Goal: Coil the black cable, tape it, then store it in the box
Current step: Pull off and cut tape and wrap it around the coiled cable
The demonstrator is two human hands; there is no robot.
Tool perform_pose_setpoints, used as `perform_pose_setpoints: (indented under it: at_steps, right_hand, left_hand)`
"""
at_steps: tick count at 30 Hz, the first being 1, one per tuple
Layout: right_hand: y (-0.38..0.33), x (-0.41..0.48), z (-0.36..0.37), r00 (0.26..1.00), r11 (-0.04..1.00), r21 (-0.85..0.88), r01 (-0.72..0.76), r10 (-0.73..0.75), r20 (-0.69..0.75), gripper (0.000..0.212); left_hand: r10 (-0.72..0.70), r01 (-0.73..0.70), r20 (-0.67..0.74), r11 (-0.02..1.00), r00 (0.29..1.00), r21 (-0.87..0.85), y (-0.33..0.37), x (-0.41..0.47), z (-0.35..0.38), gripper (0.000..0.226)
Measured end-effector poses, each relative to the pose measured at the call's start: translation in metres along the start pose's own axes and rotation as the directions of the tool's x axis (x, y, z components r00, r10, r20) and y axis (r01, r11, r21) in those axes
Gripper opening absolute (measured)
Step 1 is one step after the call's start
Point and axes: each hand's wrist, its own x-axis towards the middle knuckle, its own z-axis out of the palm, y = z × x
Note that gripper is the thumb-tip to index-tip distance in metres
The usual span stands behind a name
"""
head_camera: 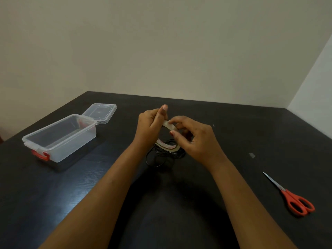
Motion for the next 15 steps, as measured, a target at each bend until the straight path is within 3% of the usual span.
perform_pose_setpoints:
  at_steps: [6, 11, 15]
  right_hand:
    - [0.001, 0.0, 0.003, 0.998, 0.997, -0.061, 0.047, -0.05, -0.036, 0.012]
    - [-0.002, -0.001, 0.011, 0.964, 0.967, -0.217, 0.137, -0.18, -0.195, 0.01]
    - [-0.001, -0.001, 0.01, 0.94, 0.957, -0.232, 0.173, -0.231, -0.252, 0.01]
  left_hand:
    - [-0.013, 0.013, 0.005, 1.0, 1.0, -0.022, 0.003, 0.0, 0.002, 0.043]
    - [-0.026, 0.029, 0.04, 0.997, 0.999, -0.067, 0.012, -0.003, 0.01, 0.044]
    - [-0.041, 0.042, 0.018, 0.996, 0.999, -0.075, 0.016, -0.005, 0.015, 0.045]
